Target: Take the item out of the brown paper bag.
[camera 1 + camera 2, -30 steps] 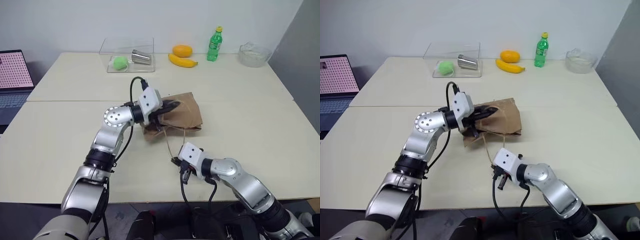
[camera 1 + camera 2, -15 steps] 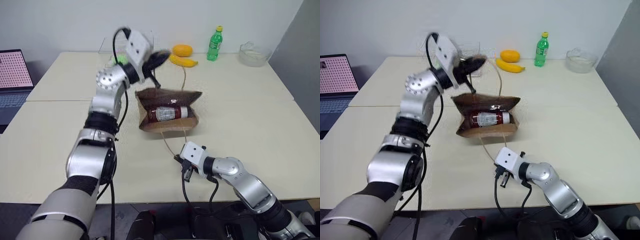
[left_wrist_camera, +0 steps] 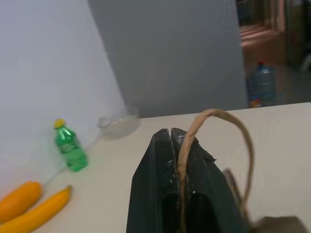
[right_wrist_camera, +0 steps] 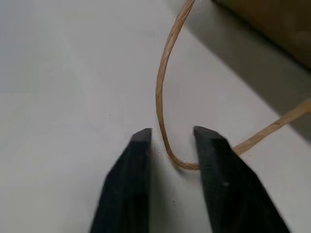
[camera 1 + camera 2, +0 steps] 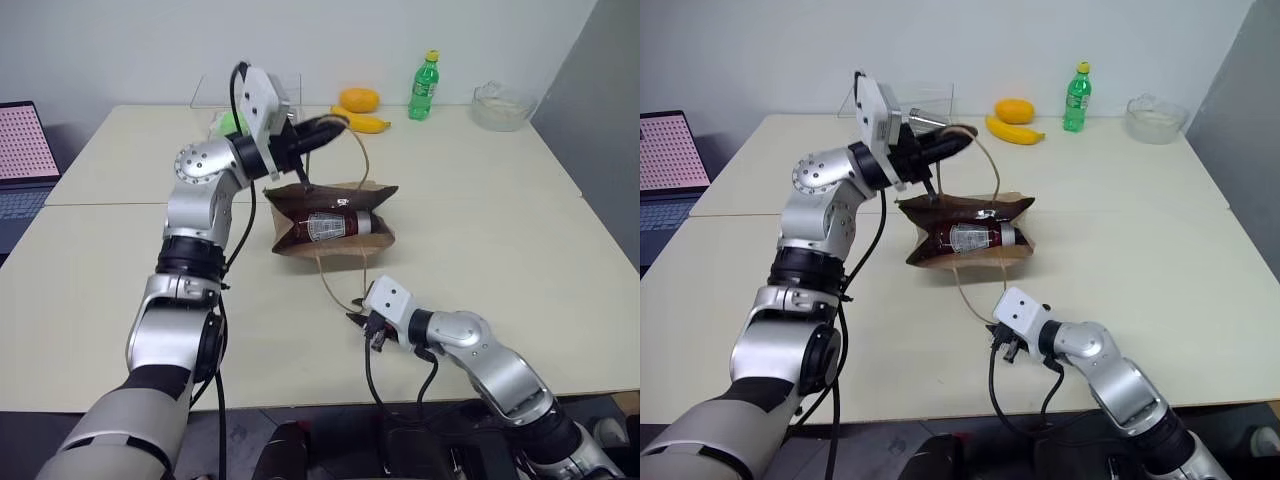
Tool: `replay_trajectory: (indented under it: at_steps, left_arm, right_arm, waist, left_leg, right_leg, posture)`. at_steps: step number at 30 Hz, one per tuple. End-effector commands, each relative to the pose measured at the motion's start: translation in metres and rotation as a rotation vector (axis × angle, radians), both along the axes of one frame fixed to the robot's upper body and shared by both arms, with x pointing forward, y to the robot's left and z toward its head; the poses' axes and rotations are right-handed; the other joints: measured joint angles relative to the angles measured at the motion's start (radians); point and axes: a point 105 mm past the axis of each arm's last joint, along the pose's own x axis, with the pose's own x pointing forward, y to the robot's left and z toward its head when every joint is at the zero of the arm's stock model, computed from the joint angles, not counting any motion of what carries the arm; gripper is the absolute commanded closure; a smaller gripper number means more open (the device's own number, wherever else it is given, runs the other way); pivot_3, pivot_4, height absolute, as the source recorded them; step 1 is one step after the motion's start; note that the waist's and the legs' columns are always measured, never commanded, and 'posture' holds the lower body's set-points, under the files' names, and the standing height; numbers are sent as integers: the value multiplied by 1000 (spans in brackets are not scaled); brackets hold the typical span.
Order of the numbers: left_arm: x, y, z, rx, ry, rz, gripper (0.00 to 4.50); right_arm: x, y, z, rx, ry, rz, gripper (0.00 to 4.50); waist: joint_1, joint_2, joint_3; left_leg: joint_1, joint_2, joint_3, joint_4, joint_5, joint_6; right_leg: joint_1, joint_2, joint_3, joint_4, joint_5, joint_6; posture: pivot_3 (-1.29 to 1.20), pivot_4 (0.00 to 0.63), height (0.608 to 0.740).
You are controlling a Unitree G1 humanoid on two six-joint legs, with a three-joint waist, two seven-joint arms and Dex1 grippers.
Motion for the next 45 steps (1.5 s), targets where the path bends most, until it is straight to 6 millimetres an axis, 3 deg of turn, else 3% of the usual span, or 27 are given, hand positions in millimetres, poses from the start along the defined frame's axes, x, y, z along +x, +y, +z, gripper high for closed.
replay_trajectory:
  at_steps: [1,5,9,15,22,27,31,35,45]
  left_arm:
    - [-17,-8,13,2,-46,-61,4500]
    - [-24,-12,9,10,-29,-84,4500]
    - [-31,-15,6,25,-5,-118,4500]
    - [-34,-11,15,9,-6,-129,4500]
    - [-34,12,34,-22,20,-88,4500]
    - [-35,13,30,1,19,-86,4500]
    - [-35,10,28,0,19,-89,4500]
    - [-33,10,28,-2,20,-86,4500]
    - [-31,12,28,1,20,-74,4500]
  right_arm:
    - [-9,-3,31,13,-65,40,1667]
    - [-31,-13,53,-1,-41,125,159]
    - [-39,-17,77,45,-33,174,75]
    - [-13,-1,107,143,-101,143,75]
    - [43,26,102,135,-109,-25,75]
    - [65,42,99,129,-120,-42,75]
    - [84,50,92,18,-210,-39,75]
    - [96,54,80,-185,-364,-4,75]
    - [115,60,64,-452,-520,55,75]
  waist:
    - [0,0,0]
    - [2,0,0]
    - [2,0,0]
    - [-3,0,0]
    - [-8,0,0]
    - [-5,0,0]
    - [-6,0,0]
    - [-7,0,0]
    - [-18,0,0]
  left_leg:
    - [0,0,0,0,0,0]
    - [0,0,0,0,0,0]
    - [0,0,0,0,0,0]
    - [1,1,1,0,0,0]
    - [0,1,1,0,0,0]
    - [0,0,1,0,0,0]
    - [0,0,1,-1,0,0]
    - [0,0,1,-1,0,0]
    - [0,0,1,-1,0,0]
  right_leg:
    - [0,0,0,0,0,0]
    - [0,0,0,0,0,0]
    - [0,0,0,0,0,0]
    - [0,0,0,0,0,0]
    - [-1,0,0,1,0,0]
    - [-2,0,0,0,0,0]
    - [-2,0,0,0,0,0]
    - [-2,0,0,0,0,0]
    - [-2,0,1,1,0,0]
  posture:
    - [0,150,740]
    - [0,150,740]
    - [0,150,740]
    - [0,150,740]
    - [0,150,740]
    - [0,150,740]
    - [0,150,740]
    - [0,150,740]
    - [0,150,740]
